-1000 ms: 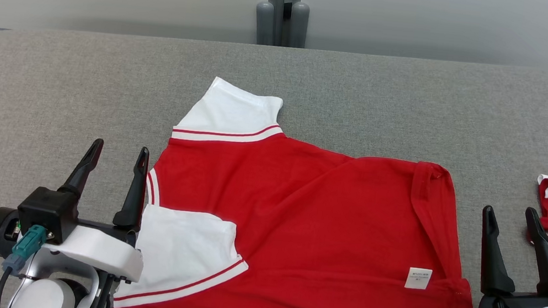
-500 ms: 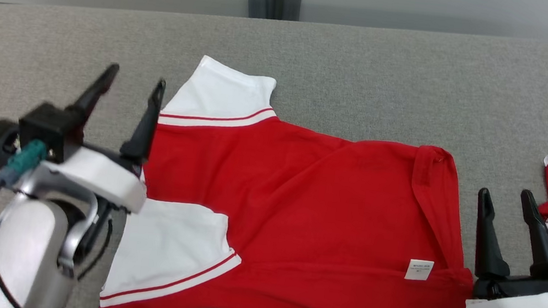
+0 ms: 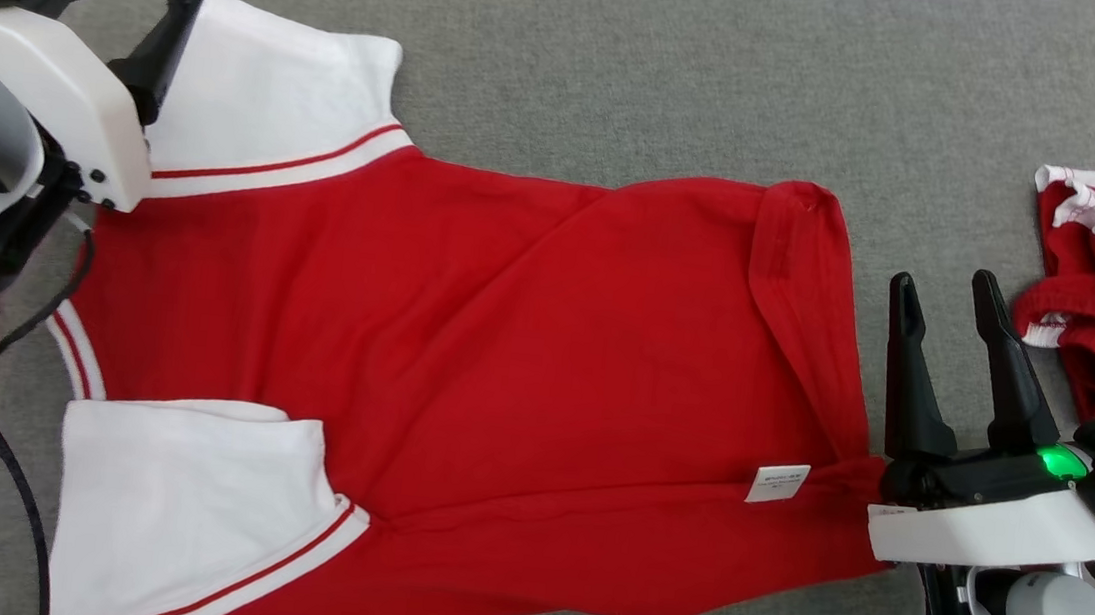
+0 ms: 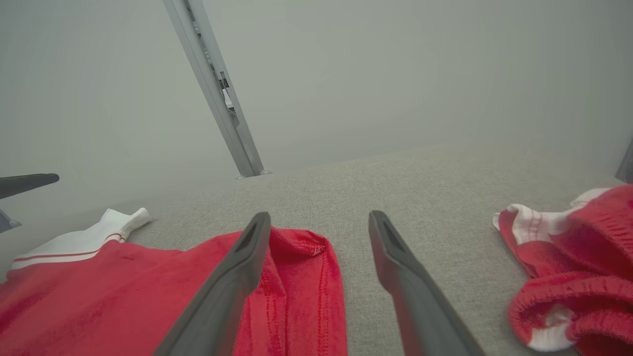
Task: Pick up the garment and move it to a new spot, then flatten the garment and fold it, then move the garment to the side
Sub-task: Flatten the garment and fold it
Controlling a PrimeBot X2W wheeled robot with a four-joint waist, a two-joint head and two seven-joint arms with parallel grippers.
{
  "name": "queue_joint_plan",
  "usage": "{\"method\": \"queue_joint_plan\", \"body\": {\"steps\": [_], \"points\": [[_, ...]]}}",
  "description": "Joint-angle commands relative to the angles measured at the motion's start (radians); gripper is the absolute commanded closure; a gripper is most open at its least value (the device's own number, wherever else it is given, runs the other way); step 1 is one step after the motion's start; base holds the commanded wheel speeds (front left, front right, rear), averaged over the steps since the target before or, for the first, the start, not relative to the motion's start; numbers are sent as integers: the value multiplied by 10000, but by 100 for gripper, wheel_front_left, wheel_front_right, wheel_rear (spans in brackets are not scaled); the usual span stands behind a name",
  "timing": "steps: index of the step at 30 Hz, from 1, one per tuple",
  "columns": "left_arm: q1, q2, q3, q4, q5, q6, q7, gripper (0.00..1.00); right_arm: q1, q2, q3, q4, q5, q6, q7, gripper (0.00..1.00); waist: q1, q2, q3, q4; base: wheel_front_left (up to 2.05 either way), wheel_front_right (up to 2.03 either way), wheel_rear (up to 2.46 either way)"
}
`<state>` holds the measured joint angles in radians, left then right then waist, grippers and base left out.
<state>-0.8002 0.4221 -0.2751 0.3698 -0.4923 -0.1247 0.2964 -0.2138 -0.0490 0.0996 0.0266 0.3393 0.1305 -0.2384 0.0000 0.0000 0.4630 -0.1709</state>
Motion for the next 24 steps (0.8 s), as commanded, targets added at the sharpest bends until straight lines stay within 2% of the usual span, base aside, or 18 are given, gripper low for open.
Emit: {"method": "queue_joint_plan", "body": {"steps": [1,6,10,17,18,19,20,24], "points": [[-289,294,-162,150,-166,-58,79,0,-166,-40,-4,108,76,8,-128,0,0,0,650,-592,0,0,0],[-716,1402,-1103,484,-1340,-53,428,0,-427,-37,192,449,316,8,-262,0,0,0,1064,-855,0,0,0],[-899,1964,-1623,748,-1913,-57,326,0,-547,-41,233,569,422,8,-286,0,0,0,1178,-969,0,0,0],[-1056,2367,-2302,1088,-2826,-57,282,0,-686,-40,251,520,441,8,-287,0,0,0,1271,-1079,0,0,0],[-1077,2436,-2399,1120,-2957,-58,256,18,-714,-41,246,540,465,8,-288,0,0,0,1275,-1096,0,0,0],[-1094,2490,-2570,1112,-3082,-58,328,50,-751,-43,234,548,517,8,-288,0,0,0,1282,-1111,0,0,0],[-1096,2513,-2695,1123,-3299,-58,395,100,-829,-41,208,547,513,8,-288,0,0,0,1285,-1115,0,0,0],[-1326,2678,-3228,820,-3672,-58,347,100,-1400,-38,196,897,1,8,-286,0,0,0,1315,-977,0,0,0]]}}
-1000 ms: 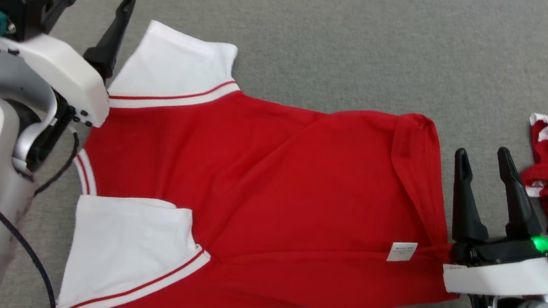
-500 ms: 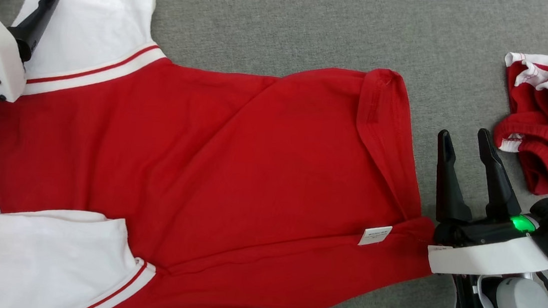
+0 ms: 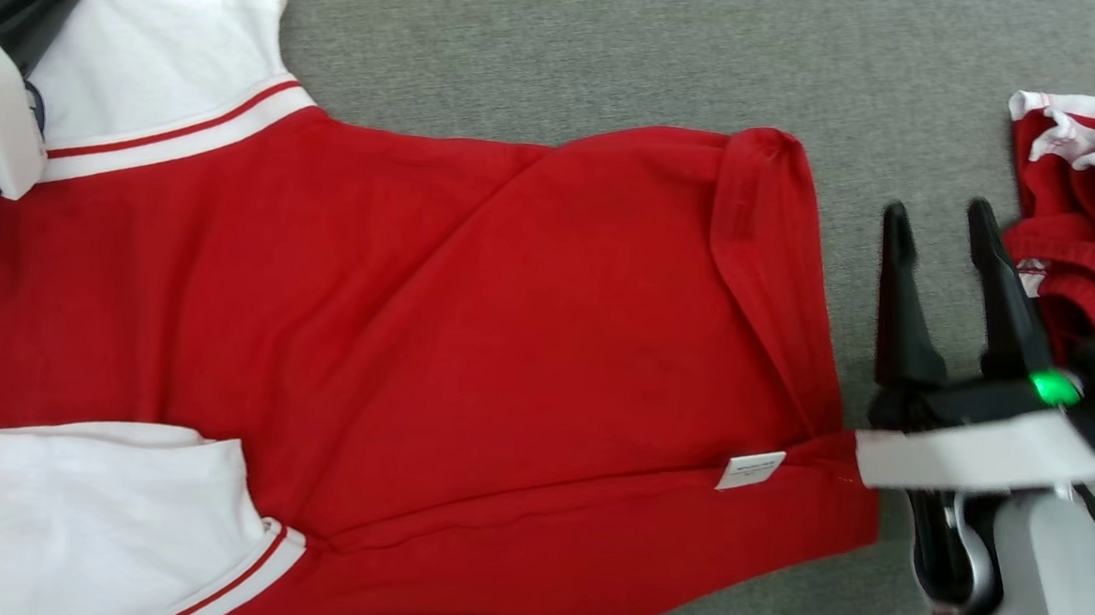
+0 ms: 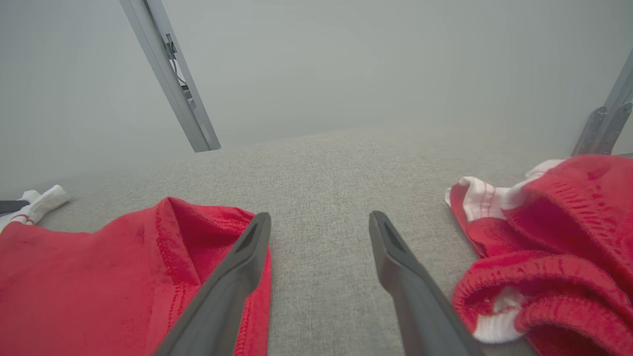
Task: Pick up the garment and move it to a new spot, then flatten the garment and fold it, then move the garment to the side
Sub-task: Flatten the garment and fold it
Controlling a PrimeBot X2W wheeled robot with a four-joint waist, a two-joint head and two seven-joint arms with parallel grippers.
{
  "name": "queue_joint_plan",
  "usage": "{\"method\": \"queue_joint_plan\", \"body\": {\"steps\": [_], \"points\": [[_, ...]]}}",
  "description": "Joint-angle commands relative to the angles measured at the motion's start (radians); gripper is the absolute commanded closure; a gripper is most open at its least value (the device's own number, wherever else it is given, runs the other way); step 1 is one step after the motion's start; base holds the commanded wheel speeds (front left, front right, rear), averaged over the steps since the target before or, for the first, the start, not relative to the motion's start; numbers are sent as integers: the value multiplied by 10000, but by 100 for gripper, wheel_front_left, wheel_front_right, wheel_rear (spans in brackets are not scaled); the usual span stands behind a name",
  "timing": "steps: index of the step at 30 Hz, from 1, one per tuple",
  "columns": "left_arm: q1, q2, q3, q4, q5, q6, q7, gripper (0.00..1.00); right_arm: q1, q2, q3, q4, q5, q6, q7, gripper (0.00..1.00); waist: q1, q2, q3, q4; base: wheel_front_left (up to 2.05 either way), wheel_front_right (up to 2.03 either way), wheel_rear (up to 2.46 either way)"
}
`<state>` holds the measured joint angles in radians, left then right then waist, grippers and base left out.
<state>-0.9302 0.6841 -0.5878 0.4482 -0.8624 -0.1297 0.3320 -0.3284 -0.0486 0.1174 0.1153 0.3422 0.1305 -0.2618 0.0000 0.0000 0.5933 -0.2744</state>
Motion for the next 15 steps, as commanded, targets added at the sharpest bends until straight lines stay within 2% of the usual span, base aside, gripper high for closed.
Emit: {"method": "queue_joint_plan", "body": {"steps": [1,8,15], "points": [[-140,43,-205,-14,-19,-10,-90,100,-471,-34,127,127,-67,8,68,0,0,0,28,115,0,0,0],[-901,-331,-993,-80,-60,-9,-505,100,-1981,-219,1111,795,-272,7,1487,0,0,0,131,684,0,0,0],[-1446,-686,-1712,147,-210,-10,-984,100,-2313,-595,1723,843,227,7,2631,0,0,0,146,1076,0,0,0]]}}
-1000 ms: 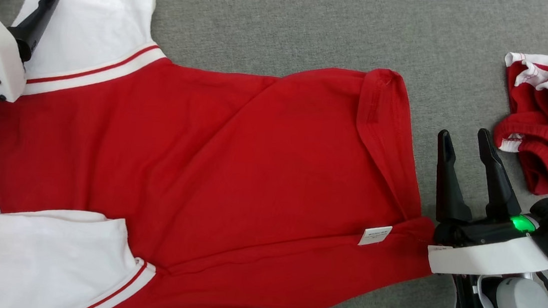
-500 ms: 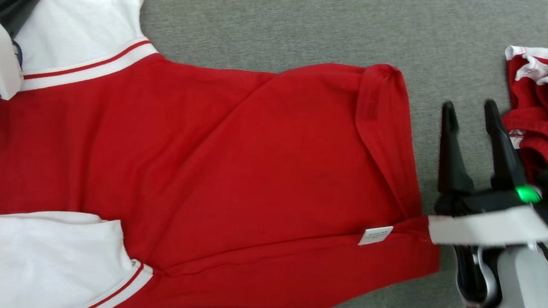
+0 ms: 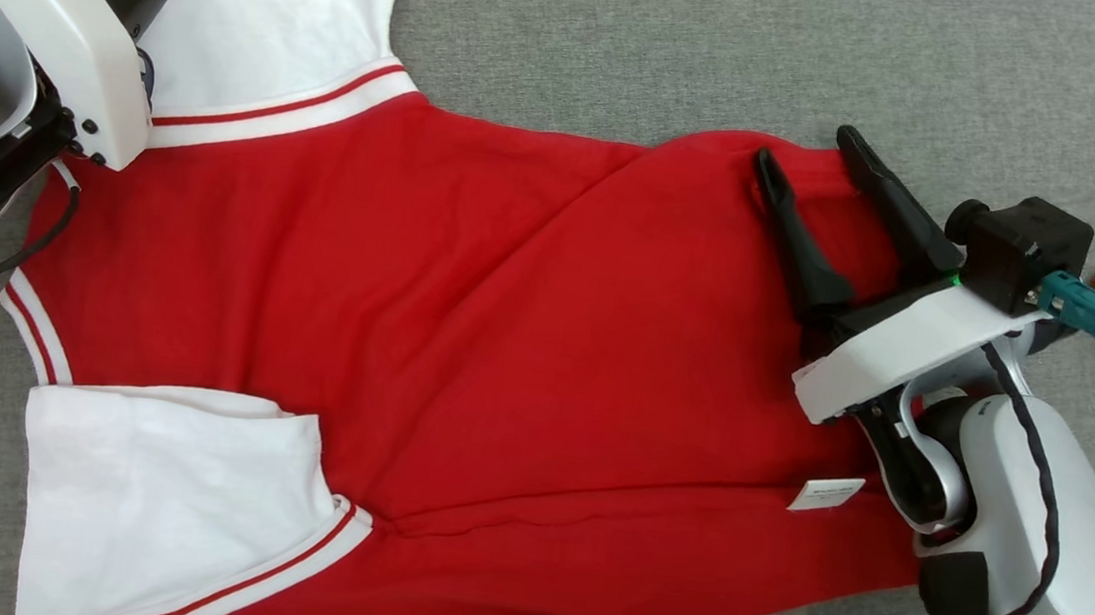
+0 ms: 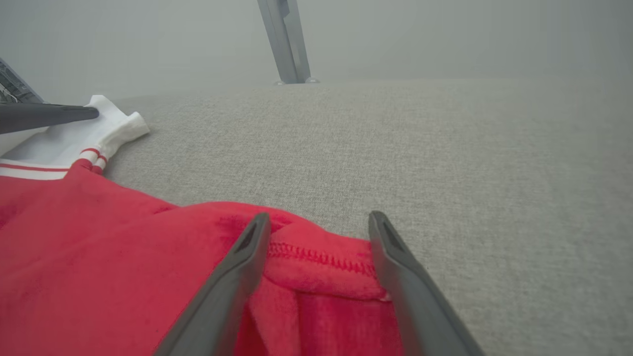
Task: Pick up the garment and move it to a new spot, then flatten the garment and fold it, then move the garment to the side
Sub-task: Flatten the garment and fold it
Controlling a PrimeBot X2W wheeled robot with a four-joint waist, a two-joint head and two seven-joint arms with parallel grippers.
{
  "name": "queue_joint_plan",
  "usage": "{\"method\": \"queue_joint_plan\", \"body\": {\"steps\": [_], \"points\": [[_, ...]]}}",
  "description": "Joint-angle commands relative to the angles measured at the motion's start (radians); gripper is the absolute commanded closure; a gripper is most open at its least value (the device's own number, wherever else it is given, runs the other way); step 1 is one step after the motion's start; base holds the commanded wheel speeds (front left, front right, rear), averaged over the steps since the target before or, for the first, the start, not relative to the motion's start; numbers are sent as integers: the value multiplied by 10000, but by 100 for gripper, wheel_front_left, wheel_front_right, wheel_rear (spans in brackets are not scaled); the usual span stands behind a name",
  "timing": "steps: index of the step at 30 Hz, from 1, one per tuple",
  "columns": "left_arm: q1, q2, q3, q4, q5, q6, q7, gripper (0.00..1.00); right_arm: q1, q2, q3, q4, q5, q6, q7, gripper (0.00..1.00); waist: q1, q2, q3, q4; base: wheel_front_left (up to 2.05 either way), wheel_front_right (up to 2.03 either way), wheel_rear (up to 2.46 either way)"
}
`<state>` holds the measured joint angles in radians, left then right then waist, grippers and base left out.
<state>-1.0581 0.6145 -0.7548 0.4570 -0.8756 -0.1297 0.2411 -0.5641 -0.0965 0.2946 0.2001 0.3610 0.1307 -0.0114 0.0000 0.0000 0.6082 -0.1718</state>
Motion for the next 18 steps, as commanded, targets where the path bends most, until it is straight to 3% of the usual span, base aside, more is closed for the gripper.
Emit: {"method": "queue_joint_plan", "body": {"steps": [1,5,7,8,18], "points": [[-216,-14,-145,90,-98,-10,-133,100,110,-181,-67,-12,62,5,318,0,0,0,-9,73,0,0,0],[-460,-41,-518,278,-308,-10,-454,100,460,-330,-483,-148,-156,3,1124,0,0,0,-68,127,0,0,0],[-506,-22,-633,334,-331,-10,-624,100,617,-384,-667,-282,-205,3,1268,84,0,0,-102,140,0,0,0],[-545,-29,-667,352,-389,-10,-724,100,653,-393,-723,-361,-154,3,1347,100,0,0,-124,153,0,0,0],[-384,211,-918,-528,-645,-10,-2138,100,907,-1283,-1340,-971,128,3,713,100,0,0,-747,829,0,0,0]]}}
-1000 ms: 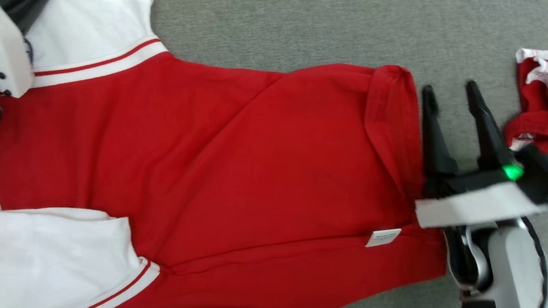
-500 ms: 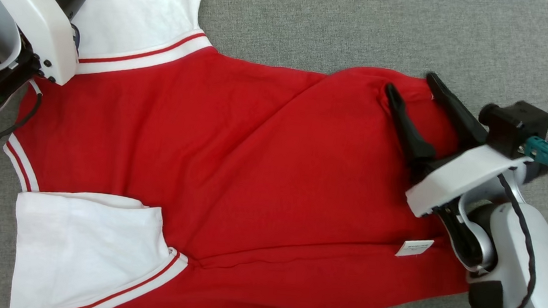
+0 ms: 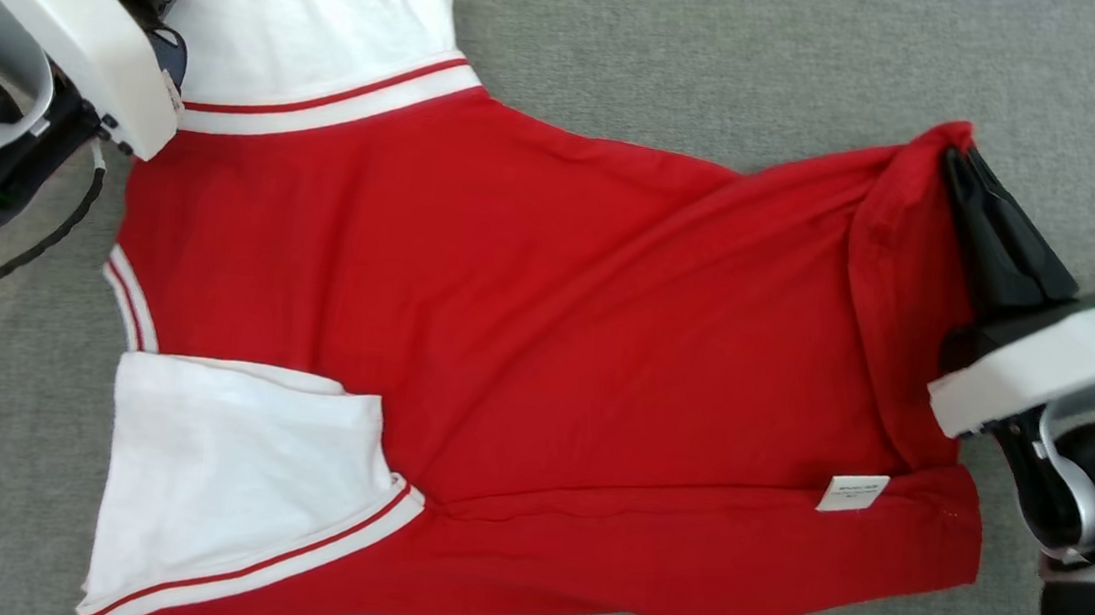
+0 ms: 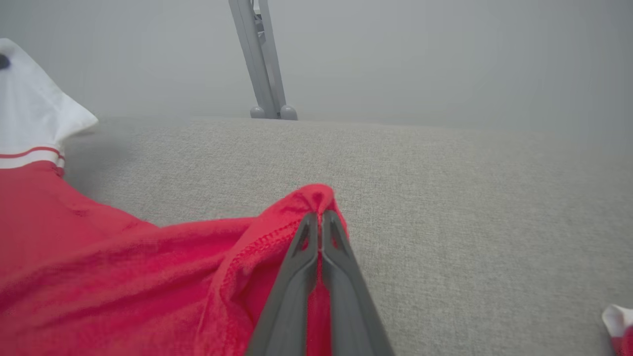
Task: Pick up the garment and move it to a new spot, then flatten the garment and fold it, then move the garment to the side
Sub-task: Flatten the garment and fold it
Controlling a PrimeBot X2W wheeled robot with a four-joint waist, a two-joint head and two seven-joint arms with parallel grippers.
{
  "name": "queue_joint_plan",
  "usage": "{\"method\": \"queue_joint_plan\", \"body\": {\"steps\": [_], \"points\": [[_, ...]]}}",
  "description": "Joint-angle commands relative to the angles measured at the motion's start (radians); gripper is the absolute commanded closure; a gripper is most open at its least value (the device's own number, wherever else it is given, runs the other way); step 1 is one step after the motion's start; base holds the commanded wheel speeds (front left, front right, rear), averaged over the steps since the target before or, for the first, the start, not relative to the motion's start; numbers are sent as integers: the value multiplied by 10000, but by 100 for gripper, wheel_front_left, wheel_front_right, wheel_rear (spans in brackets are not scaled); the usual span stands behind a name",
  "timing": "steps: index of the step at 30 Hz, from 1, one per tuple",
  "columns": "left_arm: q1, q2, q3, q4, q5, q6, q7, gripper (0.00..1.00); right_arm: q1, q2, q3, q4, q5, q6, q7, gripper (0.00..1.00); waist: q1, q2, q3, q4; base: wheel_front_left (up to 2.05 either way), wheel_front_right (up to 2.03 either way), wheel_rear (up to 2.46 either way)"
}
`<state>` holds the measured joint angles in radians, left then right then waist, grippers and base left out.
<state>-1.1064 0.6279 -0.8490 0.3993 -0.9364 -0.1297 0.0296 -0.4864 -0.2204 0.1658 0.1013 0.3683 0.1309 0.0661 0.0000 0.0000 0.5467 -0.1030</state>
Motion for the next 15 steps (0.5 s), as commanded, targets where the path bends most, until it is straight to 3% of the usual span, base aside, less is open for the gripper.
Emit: {"method": "queue_joint_plan", "body": {"steps": [1,6,13,15], "points": [[242,122,41,-172,-62,-10,-181,100,224,-204,-48,-86,112,1,-88,100,0,0,-221,250,0,0,0],[1185,676,172,-1829,-32,298,-923,100,984,-1289,122,-723,329,1,-362,100,0,0,-597,712,0,0,0],[3356,2014,542,-5127,-419,1320,-1858,100,2188,-3795,1038,-1791,64,1,-1359,100,0,0,-950,1209,0,0,0],[4094,2430,665,-6007,-694,1636,-2060,100,2485,-4256,1236,-1949,66,1,-1754,100,0,0,-1038,1262,0,0,0]]}}
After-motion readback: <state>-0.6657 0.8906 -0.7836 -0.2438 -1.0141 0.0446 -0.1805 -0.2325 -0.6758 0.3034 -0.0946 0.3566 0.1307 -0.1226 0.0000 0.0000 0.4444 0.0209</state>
